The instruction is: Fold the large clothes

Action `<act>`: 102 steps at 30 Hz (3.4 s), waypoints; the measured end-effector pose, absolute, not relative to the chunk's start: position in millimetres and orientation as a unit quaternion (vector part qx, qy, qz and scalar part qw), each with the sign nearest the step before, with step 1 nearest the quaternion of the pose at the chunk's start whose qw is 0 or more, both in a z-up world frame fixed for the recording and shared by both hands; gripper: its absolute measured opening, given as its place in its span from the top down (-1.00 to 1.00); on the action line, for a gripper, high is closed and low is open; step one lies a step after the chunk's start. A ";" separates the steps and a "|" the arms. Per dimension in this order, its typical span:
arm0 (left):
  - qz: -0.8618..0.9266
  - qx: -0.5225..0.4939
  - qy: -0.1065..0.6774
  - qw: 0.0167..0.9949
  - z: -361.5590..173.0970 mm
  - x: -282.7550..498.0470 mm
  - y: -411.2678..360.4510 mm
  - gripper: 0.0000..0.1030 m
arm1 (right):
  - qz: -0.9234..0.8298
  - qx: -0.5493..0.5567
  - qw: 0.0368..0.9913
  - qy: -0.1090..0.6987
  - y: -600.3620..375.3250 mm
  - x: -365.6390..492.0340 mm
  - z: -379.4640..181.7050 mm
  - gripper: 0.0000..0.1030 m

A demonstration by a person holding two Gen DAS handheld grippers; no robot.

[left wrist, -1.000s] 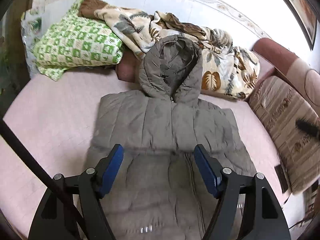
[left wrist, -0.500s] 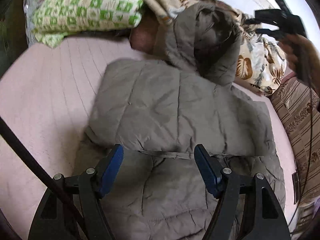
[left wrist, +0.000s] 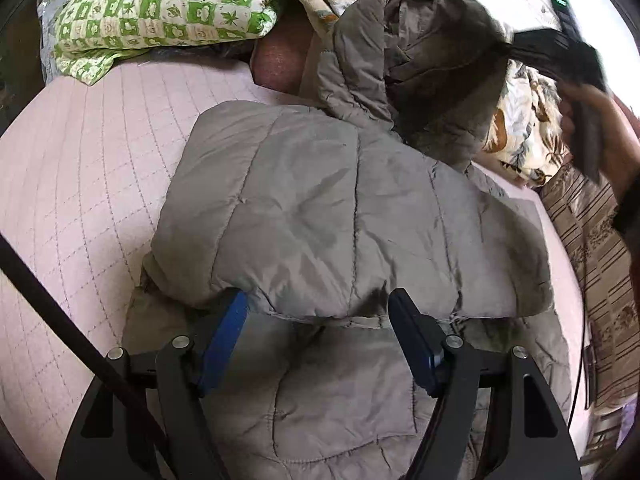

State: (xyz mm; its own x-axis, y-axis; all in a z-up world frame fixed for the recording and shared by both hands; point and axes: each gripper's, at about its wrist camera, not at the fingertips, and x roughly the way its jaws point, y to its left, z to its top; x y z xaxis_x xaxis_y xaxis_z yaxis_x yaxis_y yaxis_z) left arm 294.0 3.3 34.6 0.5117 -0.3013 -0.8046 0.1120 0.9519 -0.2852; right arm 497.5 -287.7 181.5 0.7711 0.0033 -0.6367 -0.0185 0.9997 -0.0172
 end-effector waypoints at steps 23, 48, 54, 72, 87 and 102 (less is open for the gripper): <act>-0.105 -0.105 0.443 0.884 63.9 277.3 19.9 -0.40 | 0.056 -0.008 0.878 0.475 -275.1 269.6 66.8 0.78; -0.161 -0.102 0.429 0.883 56.5 335.1 -40.1 -0.40 | 0.102 0.089 0.879 0.457 -223.7 334.8 20.4 0.48; -0.153 -0.052 0.436 0.885 48.4 344.2 -55.6 -0.40 | 0.109 0.103 0.900 0.410 -250.6 308.9 63.9 0.48; -0.123 0.028 0.437 0.891 30.3 330.8 -72.2 -0.41 | 0.051 0.076 0.896 0.434 -266.7 295.9 34.5 0.48; -0.134 0.051 0.430 0.891 43.4 301.5 -70.5 -0.41 | 0.059 0.118 0.890 0.437 -261.2 267.7 45.9 0.43; -0.104 0.027 0.472 0.875 31.3 120.5 6.8 -0.41 | 0.087 0.147 0.884 0.436 -260.3 55.1 58.1 0.08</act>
State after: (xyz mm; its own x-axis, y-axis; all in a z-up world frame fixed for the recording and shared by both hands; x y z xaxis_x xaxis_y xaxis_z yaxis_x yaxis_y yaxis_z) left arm 120.5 6.8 31.3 0.5335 -0.1569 -0.8311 0.2084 0.9767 -0.0506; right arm 55.1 -260.3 58.1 0.6050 0.2819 -0.7447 -0.0265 0.9419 0.3350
